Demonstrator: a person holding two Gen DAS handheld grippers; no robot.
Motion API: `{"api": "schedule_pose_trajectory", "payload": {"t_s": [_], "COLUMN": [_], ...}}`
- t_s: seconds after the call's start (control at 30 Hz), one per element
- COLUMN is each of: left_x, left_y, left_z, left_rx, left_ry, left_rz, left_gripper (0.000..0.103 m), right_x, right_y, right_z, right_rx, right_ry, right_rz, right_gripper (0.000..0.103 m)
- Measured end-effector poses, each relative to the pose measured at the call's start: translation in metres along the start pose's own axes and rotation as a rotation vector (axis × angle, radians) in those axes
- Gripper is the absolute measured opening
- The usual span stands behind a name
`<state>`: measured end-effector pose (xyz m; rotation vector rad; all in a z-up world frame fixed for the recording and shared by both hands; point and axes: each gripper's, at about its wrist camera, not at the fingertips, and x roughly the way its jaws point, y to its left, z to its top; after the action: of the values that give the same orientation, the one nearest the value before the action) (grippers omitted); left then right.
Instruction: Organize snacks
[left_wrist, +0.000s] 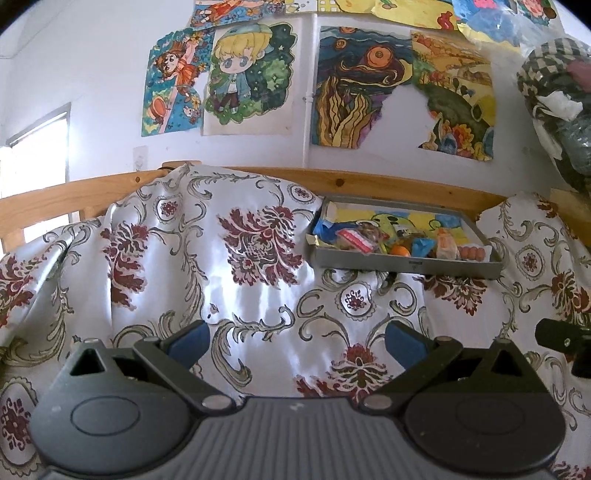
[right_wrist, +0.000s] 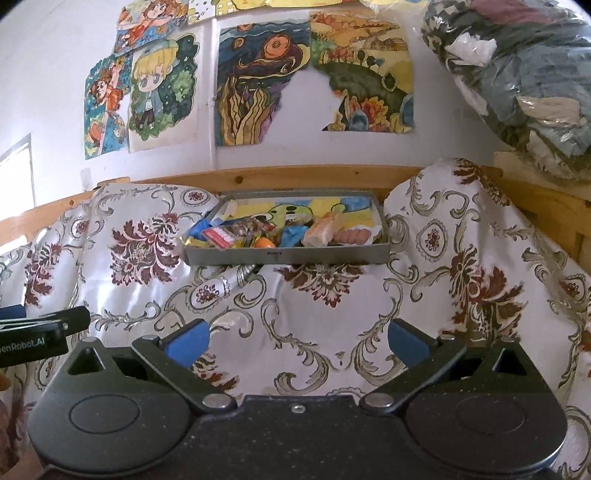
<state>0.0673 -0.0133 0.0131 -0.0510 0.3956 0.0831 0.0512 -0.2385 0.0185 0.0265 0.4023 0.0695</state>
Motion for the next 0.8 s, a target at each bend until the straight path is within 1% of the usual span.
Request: {"api": "schedule_pose_trajectory", "payload": {"t_s": [0.27, 0.8], "left_x": [-0.0003, 0.0003], "left_y": [-0.0002, 0.0023], "left_z": [-0.0048, -0.006], "left_rx": [0.007, -0.005], "left_ry": [0.012, 0.026], "left_rz": [-0.004, 0.0], "left_gripper": [0.103, 0.103], "right_x": [0.0053, 0.0068], "right_y": [0.0008, -0.0006], "right_z": [-0.0056, -0.0081], "right_rx": [0.001, 0.003], "right_ry": [0.021, 0.027], "right_rz": [0.006, 0.006], "right_gripper": [0.102, 0.102]}}
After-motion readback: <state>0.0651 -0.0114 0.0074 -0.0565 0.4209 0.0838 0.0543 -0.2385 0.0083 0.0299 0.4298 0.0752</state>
